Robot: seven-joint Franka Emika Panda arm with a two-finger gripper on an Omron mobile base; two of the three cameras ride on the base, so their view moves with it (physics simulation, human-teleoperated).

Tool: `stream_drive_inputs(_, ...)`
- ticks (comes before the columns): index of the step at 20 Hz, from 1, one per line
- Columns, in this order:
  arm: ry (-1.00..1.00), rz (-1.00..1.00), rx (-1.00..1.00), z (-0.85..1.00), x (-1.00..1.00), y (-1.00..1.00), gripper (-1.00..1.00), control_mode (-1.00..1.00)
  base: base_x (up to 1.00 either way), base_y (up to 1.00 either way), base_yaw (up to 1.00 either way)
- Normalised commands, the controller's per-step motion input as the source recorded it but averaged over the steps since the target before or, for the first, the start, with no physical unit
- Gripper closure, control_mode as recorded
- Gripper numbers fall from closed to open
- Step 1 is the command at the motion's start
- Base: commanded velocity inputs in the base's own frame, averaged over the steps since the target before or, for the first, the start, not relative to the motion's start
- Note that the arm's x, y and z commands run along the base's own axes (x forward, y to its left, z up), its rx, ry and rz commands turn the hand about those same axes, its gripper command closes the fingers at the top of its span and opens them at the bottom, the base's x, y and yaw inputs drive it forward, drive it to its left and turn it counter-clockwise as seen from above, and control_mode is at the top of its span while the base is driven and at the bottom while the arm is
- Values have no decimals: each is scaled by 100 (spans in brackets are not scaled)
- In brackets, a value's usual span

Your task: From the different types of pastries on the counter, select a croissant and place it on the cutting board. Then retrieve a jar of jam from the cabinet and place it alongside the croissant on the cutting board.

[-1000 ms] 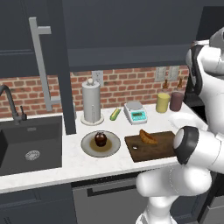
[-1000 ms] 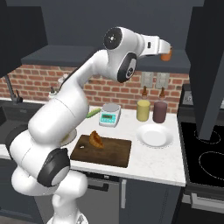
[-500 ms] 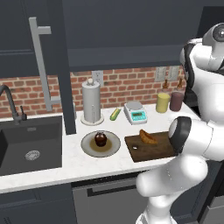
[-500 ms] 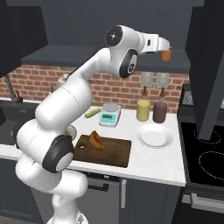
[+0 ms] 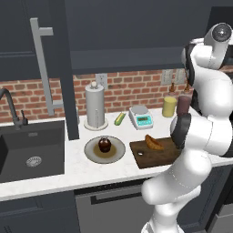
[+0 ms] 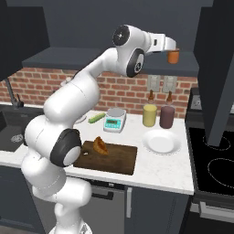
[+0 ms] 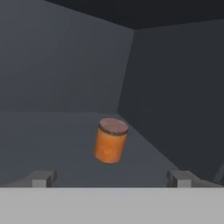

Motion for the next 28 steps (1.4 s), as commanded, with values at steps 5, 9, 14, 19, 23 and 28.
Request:
stream_drive_inputs(5,0,0,0,0,11,-22,-100,-100,0,0,0)
stream_drive_inputs(9,0,0,0,0,7,-29,-100,-100,0,0,0)
stream_drive_inputs(14,1,-2,1,0,6,-12,-100,-100,0,0,0)
stream_drive_inputs(19,7,-7,5,0,3,0,-100,-100,0,0,0)
stream_drive_inputs(23,6,-8,3,0,0,0,-100,-100,0,0,0)
stream_drive_inputs(28,0,-4,0,0,5,0,-100,-100,0,0,0)
